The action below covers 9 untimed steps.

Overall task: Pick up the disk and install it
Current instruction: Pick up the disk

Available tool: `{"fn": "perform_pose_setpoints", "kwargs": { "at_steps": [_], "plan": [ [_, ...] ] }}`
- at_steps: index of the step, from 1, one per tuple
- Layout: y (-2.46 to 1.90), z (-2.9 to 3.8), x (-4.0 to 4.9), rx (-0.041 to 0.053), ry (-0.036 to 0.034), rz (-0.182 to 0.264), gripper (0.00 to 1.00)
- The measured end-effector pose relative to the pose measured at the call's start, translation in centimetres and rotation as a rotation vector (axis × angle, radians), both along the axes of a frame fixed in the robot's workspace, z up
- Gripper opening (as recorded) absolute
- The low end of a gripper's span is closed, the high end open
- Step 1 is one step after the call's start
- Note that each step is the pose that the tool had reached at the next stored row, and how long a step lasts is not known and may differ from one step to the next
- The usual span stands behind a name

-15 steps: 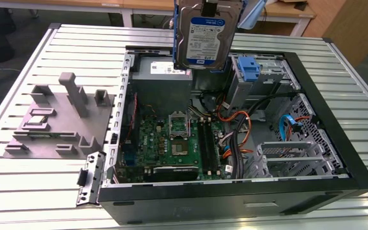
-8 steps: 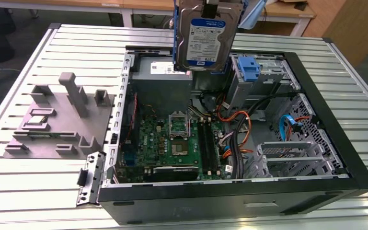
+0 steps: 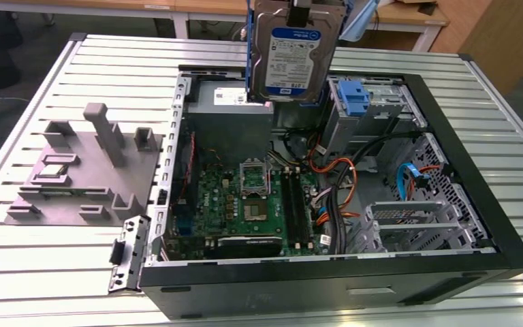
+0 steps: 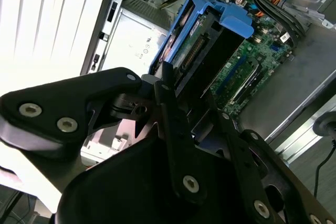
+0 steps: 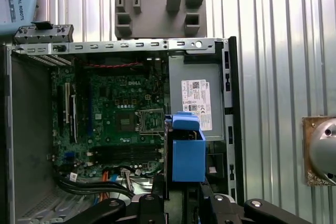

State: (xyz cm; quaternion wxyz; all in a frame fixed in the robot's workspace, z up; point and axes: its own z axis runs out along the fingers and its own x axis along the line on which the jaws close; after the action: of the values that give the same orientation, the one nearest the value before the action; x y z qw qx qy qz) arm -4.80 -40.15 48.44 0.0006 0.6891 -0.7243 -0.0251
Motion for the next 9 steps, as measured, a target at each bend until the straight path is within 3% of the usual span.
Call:
{"fn": "perform_pose_setpoints", "kwargs": {
  "at_steps": [9],
  "plan": [
    [-0.39, 0.0, 0.0, -0.0013, 0.0, 0.0, 0.35]
  ]
}}
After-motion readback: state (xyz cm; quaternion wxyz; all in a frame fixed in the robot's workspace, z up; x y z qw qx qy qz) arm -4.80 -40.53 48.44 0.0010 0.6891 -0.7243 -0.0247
